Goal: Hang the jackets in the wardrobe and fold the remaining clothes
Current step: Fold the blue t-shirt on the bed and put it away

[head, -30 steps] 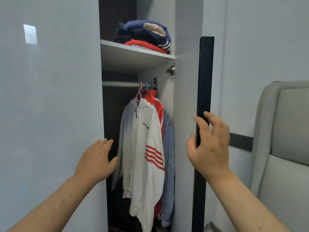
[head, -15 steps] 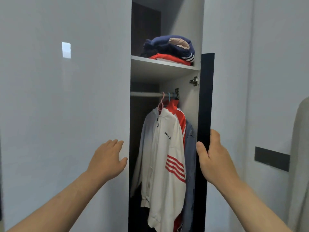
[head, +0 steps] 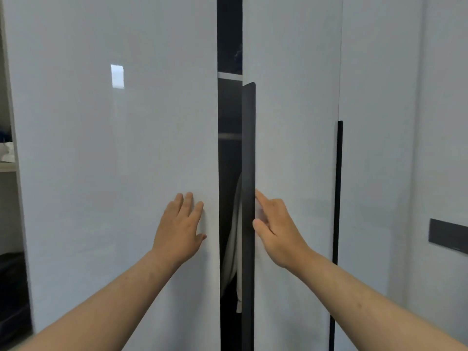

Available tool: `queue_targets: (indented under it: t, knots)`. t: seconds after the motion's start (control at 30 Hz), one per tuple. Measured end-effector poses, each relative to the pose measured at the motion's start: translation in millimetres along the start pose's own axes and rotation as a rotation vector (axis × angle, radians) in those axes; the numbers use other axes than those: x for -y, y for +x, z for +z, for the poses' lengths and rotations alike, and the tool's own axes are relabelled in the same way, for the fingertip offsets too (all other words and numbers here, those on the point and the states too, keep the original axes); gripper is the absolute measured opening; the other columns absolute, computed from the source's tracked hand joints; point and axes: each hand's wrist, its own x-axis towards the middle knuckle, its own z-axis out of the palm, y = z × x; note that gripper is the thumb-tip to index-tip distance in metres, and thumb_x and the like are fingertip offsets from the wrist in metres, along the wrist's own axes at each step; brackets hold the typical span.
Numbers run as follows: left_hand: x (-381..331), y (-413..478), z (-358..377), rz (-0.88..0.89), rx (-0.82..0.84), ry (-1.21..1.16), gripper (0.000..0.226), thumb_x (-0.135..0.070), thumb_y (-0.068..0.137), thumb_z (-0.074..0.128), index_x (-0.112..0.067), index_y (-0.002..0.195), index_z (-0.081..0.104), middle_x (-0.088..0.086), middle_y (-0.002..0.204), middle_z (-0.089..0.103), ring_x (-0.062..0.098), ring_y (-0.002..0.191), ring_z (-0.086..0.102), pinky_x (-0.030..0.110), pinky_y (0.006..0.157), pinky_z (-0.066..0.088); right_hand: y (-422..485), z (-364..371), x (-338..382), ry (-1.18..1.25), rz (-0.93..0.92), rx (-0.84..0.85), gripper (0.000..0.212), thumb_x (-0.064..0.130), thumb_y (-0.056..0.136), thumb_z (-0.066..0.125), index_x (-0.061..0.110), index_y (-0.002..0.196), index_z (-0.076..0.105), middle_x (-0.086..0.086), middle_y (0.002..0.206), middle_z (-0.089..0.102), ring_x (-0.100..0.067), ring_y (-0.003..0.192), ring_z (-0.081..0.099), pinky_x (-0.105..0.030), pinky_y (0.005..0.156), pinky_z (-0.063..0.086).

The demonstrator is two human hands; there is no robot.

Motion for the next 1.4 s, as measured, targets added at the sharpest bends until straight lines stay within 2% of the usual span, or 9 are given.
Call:
queue_targets:
  t: [0.03,0.07,0.13,0.2,0.33,0.57,0.8,0.93,1.4]
  knots:
    - [2.1,2.8,2.3,-0.001,-0.013,0.029,0.088,-0.055,0.087,0.062,-0.018,0.156,0.022,0.015,0.164,0.009,0.038,0.151,0.004,0.046,0.122,0.007,0.3,-1.1,-11.0,-0.135,-0.033,0.027,0.067,0.041,0.096,0.043,0.050,0.151,0.007,0.016,0.143,0.030,-0.001,0.131,0.031,-0.032,0.115,0.031]
    - [4.3,5.0,4.7,-0.008,-0.029,0.062,0.092,-0.057,0.086,0.063,-0.018,0.157,0.018,0.016,0.164,0.005,0.038,0.151,0.000,0.049,0.122,0.003,0.5,-2.0,-20.9,-0.300,-0.064,0.058,0.076,0.045,0.094,0.045,0.050,0.152,-0.003,0.011,0.160,0.006,-0.011,0.147,0.009,-0.035,0.122,0.015]
    - [8.9,7.8,9.0,-0.029,-0.054,0.119,0.106,-0.066,0.080,0.063,-0.019,0.158,0.008,0.017,0.164,-0.001,0.038,0.151,-0.007,0.052,0.120,-0.007,2.6,-2.8,-35.4,-0.540,-0.122,0.128,0.097,0.057,0.088,0.052,0.047,0.149,-0.023,0.006,0.159,-0.032,-0.016,0.147,-0.028,-0.039,0.121,-0.006]
    - [15.8,9.2,15.2,-0.044,-0.081,0.140,0.119,-0.072,0.073,0.065,-0.019,0.156,-0.002,0.016,0.164,-0.005,0.037,0.150,-0.010,0.053,0.118,-0.013,8.6,0.3,-43.2,-0.627,-0.154,0.175,0.112,0.071,0.080,0.055,0.043,0.146,-0.031,0.002,0.155,-0.042,-0.018,0.142,-0.039,-0.042,0.119,-0.013]
    - [25.0,9.0,26.6,-0.030,-0.111,0.130,0.132,-0.073,0.059,0.076,-0.017,0.157,0.008,0.017,0.163,0.005,0.037,0.151,-0.001,0.053,0.121,-0.007,20.9,8.9,-52.9,-0.672,-0.137,0.203,0.126,0.081,0.070,0.059,0.042,0.143,-0.036,-0.001,0.152,-0.045,-0.020,0.140,-0.042,-0.046,0.117,-0.016]
    - [25.9,9.4,29.3,-0.021,-0.156,0.126,0.134,-0.068,0.049,0.085,-0.013,0.155,0.021,0.018,0.161,0.018,0.036,0.150,0.009,0.051,0.121,-0.006,39.2,32.5,-58.9,-0.699,-0.095,0.200,0.127,0.081,0.070,0.058,0.040,0.142,-0.039,-0.001,0.150,-0.049,-0.021,0.139,-0.044,-0.054,0.120,-0.011]
    - [24.3,9.4,26.9,-0.037,-0.124,0.125,0.132,-0.070,0.056,0.080,-0.017,0.156,0.011,0.014,0.163,0.004,0.034,0.151,0.003,0.050,0.121,-0.010,52.3,48.3,-61.8,-0.716,-0.049,0.210,0.127,0.081,0.071,0.057,0.038,0.142,-0.039,-0.002,0.150,-0.049,-0.021,0.138,-0.045,-0.057,0.119,-0.011]
    - [24.3,9.6,25.9,-0.042,-0.120,0.129,0.132,-0.069,0.054,0.081,-0.016,0.156,0.017,0.016,0.163,0.011,0.035,0.150,0.006,0.051,0.121,-0.007,58.2,54.4,-63.0,-0.722,-0.033,0.215,0.126,0.080,0.071,0.057,0.038,0.143,-0.039,-0.002,0.149,-0.049,-0.022,0.138,-0.045,-0.057,0.119,-0.012]
    - [24.3,10.2,26.9,-0.041,-0.110,0.110,0.133,-0.068,0.054,0.082,-0.015,0.156,0.016,0.017,0.163,0.012,0.036,0.150,0.005,0.052,0.120,-0.008,69.5,67.0,-70.9,-0.753,-0.002,0.205,0.126,0.077,0.072,0.058,0.039,0.142,-0.039,-0.001,0.148,-0.051,-0.021,0.135,-0.048,-0.057,0.118,-0.012]
